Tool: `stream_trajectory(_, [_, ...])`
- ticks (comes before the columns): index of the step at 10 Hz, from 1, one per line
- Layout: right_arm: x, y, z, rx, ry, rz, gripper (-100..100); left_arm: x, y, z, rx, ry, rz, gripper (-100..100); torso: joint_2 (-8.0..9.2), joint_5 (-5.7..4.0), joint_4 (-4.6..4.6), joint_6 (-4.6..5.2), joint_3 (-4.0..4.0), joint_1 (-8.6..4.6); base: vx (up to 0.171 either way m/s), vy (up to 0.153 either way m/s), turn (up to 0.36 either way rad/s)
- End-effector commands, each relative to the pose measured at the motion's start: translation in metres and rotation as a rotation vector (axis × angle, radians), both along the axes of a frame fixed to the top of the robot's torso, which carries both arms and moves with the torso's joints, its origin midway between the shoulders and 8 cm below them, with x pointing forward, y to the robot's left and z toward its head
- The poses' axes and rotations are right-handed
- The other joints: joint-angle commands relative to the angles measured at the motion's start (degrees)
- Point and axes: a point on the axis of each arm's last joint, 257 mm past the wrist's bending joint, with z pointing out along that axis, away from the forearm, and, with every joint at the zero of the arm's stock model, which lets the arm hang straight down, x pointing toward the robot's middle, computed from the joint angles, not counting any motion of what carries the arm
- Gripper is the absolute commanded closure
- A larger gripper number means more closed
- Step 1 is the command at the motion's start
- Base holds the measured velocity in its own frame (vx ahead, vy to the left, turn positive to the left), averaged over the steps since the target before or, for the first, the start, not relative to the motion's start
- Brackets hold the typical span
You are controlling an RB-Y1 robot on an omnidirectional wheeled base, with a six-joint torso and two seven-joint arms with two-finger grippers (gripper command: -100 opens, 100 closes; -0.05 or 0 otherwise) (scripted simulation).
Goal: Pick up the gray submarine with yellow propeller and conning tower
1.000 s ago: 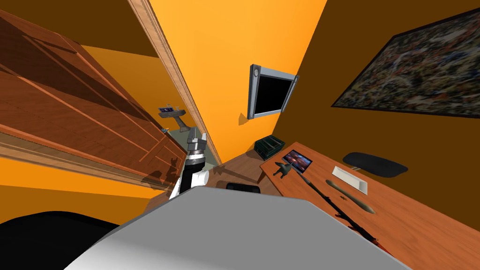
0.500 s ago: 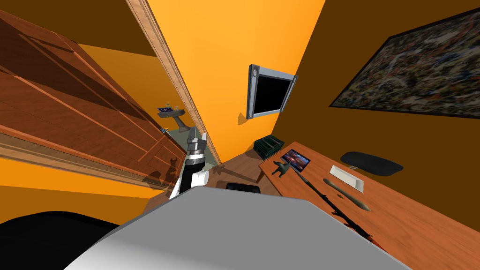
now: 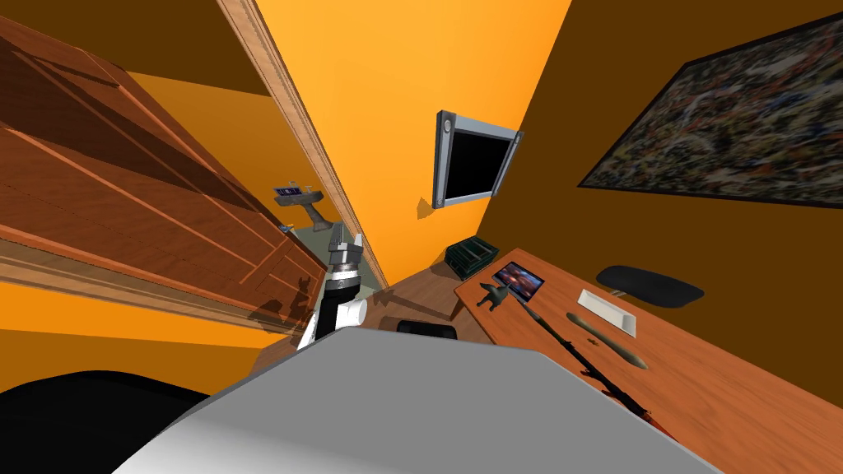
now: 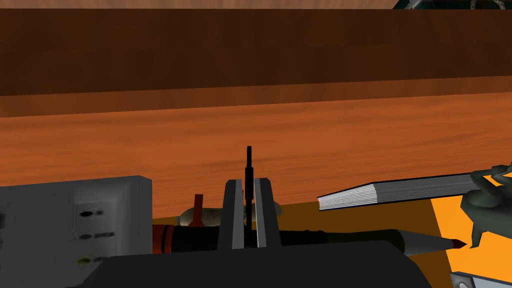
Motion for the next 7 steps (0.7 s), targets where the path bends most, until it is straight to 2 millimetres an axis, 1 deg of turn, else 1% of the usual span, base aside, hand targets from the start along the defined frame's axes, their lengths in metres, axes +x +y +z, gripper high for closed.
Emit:
stream_trajectory(1, [0.0,0.0,0.0,0.0,0.0,0.0,100,0.0,0.0,0.0,0.0,0.0,0.0,0,0.0,0.0,0.0,0.0,0.0,0.0,0.0,0.0,0.0])
stream_trajectory(2, [0.0,0.0,0.0,0.0,0.0,0.0,0,0.0,0.0,0.0,0.0,0.0,0.0,0,0.0,0.0,0.0,-0.01,0.0,-0.01,0.0,0.0,0.0])
stream_trajectory(3, [-0.005,0.003,0.006,0.004,-0.013,0.002,100,0.0,0.0,0.0,0.0,0.0,0.0,0,0.0,0.0,0.0,-0.01,0.0,-0.01,0.017,0.026,0.042])
stream_trajectory(5, [-0.015,0.004,0.013,0.004,-0.013,0.0,100,0.0,0.0,0.0,0.0,0.0,0.0,0,-0.06,0.06,-0.02,0.0,-0.04,0.19,0.018,0.04,0.01])
stream_trajectory(6, [-0.011,0.004,0.012,0.004,-0.013,0.001,100,0.0,0.0,0.0,0.0,0.0,0.0,0,-0.04,0.07,-0.03,0.01,-0.03,0.21,0.004,0.017,-0.006])
stream_trajectory(7, [-0.012,0.004,0.012,0.005,-0.014,0.001,0,0.0,0.0,0.0,0.0,0.0,0.0,0,-0.04,0.05,-0.02,-0.01,-0.03,0.13,0.0,0.0,0.0])
